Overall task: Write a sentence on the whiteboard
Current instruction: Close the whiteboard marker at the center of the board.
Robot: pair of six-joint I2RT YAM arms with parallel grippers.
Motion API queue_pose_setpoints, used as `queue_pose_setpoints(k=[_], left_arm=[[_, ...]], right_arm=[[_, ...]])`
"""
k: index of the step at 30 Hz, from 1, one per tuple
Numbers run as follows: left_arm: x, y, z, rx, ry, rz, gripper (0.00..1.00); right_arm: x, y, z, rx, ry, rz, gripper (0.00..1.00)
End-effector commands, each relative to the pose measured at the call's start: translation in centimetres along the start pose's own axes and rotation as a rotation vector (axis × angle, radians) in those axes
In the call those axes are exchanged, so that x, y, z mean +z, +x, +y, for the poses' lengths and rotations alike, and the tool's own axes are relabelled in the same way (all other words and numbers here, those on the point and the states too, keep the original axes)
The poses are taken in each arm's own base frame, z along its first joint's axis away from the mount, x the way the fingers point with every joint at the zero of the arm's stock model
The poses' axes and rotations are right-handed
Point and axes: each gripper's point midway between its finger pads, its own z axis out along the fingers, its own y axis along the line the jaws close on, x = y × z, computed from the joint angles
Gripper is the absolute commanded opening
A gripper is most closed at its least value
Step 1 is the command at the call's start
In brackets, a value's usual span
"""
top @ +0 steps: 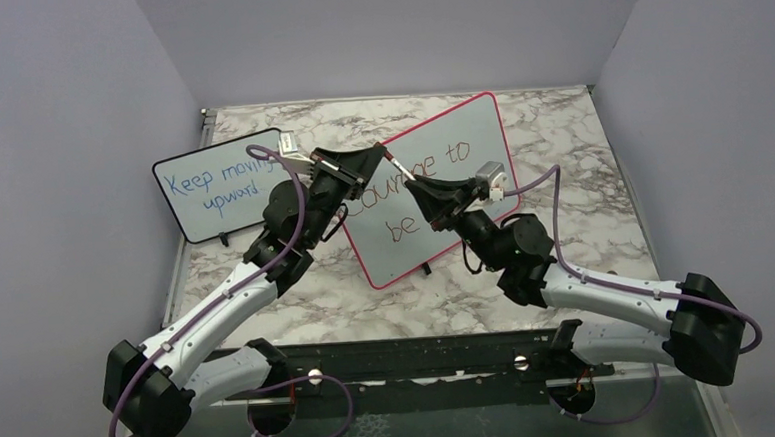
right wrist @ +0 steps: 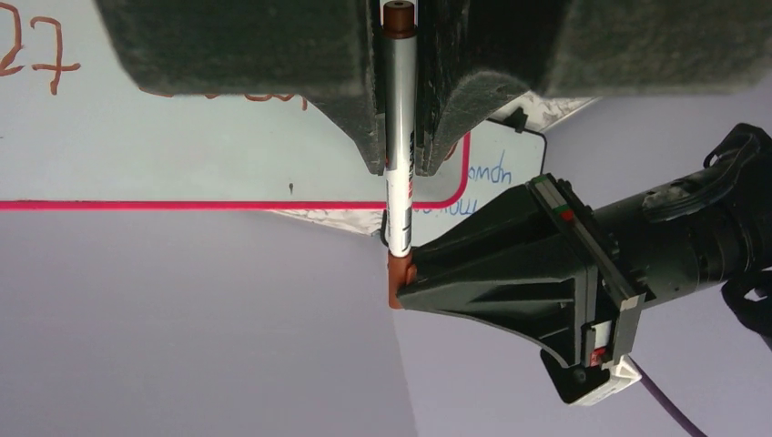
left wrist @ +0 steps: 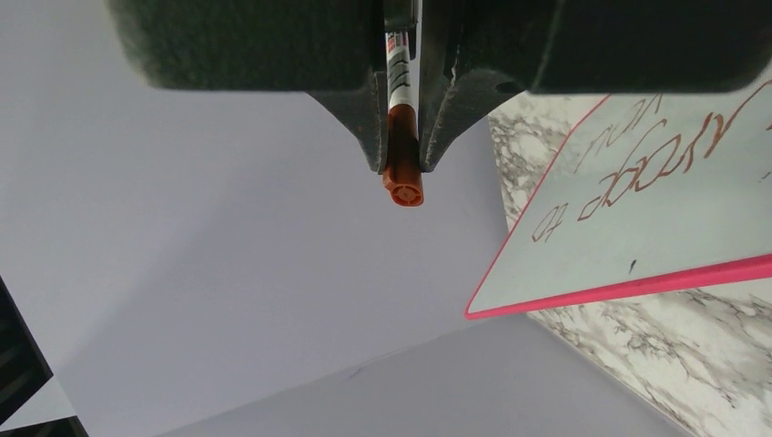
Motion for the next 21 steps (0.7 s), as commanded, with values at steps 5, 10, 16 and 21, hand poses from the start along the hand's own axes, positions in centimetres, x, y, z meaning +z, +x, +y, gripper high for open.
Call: queue_pose_setpoints(k=[5, 10, 16, 21], left_arm=[[0.0, 1.6, -1.0, -0.027, 0.042, 0.035, 0.0], [-0.1, 2.9, -1.3, -0.006, 0.056, 0.085, 0.0], [-0.8, 5.1, -1.0, 0.0, 0.059, 0.14, 0.0], [-1.8, 6.9, -0.3, 0.02, 0.056, 0.185, 0.0]], right_arm=[[1.1, -1.8, 1.0, 0.041, -0.028, -0.08, 0.01], [0.9, -2.0, 0.3, 0.058, 0.015, -0.099, 0.01], [1.0, -2.9, -0.8, 0.103, 0.077, -0.159, 0.01], [1.2, -3.9, -0.7, 0.149, 0.078, -0.211, 0.01]])
